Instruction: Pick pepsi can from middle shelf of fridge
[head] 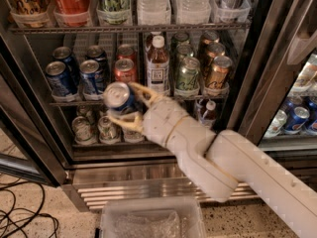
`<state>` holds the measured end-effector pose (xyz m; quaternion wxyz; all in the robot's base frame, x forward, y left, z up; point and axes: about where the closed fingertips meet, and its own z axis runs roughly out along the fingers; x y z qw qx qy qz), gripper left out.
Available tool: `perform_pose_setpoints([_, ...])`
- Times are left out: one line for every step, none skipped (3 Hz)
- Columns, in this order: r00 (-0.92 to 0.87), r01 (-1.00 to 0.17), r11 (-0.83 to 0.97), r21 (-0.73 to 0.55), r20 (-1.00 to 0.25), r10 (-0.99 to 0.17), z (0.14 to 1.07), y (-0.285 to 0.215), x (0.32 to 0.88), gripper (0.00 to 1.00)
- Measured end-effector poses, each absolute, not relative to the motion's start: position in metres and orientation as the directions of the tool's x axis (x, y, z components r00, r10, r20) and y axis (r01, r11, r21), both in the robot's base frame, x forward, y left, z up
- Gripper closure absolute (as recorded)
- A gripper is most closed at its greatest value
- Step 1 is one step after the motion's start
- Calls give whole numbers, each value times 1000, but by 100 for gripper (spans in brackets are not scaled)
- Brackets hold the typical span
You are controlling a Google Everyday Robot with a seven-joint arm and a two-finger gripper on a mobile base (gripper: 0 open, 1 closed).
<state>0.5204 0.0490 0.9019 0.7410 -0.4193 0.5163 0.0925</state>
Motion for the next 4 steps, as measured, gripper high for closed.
perform_pose_setpoints([360,-779,475,-410,-912,-196,856,136,480,100])
perform_pose_setpoints([275,-849,429,-307,-952,-137,852,162,469,100])
perform_pose_setpoints([275,-849,429,-307,-952,-137,852,162,469,100])
perform_pose_setpoints([287,-865,407,-295,-954,-81,867,165,457,100])
